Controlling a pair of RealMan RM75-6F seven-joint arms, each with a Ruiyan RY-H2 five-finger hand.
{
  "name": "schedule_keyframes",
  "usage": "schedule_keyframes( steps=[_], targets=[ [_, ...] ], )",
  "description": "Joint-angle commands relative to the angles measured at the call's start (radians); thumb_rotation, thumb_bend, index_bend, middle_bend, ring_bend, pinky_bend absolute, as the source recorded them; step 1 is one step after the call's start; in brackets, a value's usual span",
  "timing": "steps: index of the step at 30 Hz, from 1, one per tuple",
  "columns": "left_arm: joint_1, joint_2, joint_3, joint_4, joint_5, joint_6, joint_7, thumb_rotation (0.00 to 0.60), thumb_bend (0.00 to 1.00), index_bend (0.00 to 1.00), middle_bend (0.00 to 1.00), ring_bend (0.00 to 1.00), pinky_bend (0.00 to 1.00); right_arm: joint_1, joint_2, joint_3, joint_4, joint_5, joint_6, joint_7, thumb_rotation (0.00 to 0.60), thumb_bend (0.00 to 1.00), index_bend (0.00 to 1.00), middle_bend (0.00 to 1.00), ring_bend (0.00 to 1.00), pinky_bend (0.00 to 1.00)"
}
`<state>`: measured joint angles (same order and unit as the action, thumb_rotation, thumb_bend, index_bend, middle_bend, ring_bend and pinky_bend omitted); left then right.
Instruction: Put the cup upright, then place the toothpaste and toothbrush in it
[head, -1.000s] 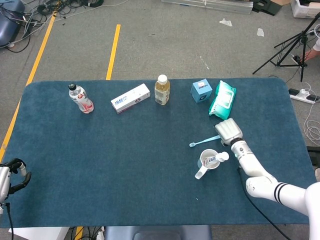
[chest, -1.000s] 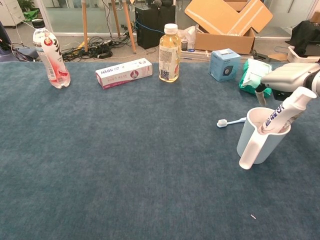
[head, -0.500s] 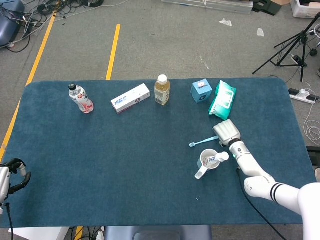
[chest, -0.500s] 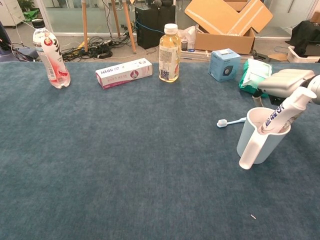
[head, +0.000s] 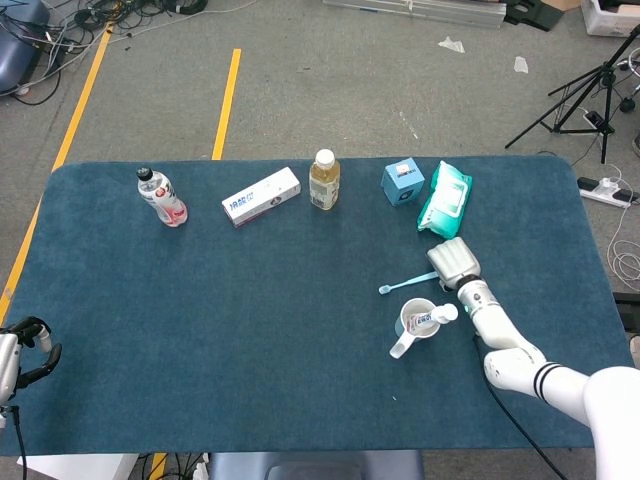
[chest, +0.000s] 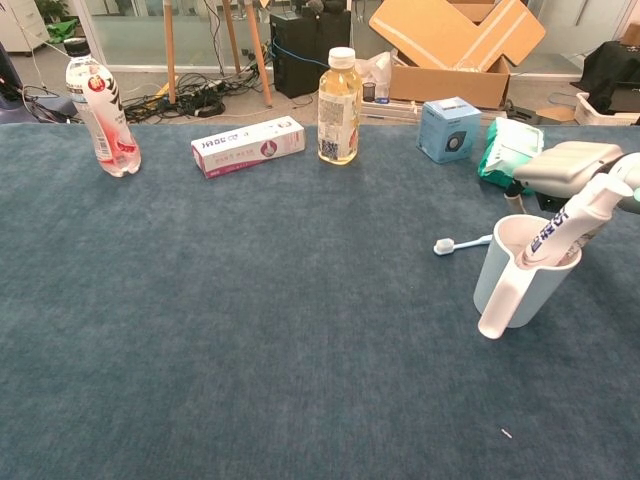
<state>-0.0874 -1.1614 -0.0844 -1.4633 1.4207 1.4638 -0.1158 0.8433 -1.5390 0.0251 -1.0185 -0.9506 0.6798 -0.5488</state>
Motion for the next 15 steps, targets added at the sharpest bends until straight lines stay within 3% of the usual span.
schedule_keyframes(
  steps=[1, 15],
  targets=[
    [0.0, 0.0, -0.001, 0.0, -0.001, -0.001, -0.001, 0.6, 0.36, 0.57, 0.46, 0.54, 0.52, 0.002, -0.013, 0.005, 0.019, -0.007, -0.009, 0.008, 0.6, 0.18, 0.48, 1.0, 1.0, 1.0],
    [0.0, 0.003, -0.002, 0.0, -0.004, -0.004, -0.008, 0.6, 0.36, 0.57, 0.46, 0.54, 0.52, 0.0, -0.043, 0.012, 0.071, -0.044, -0.029, 0.029, 0.6, 0.19, 0.52, 1.0, 1.0, 1.0]
  ],
)
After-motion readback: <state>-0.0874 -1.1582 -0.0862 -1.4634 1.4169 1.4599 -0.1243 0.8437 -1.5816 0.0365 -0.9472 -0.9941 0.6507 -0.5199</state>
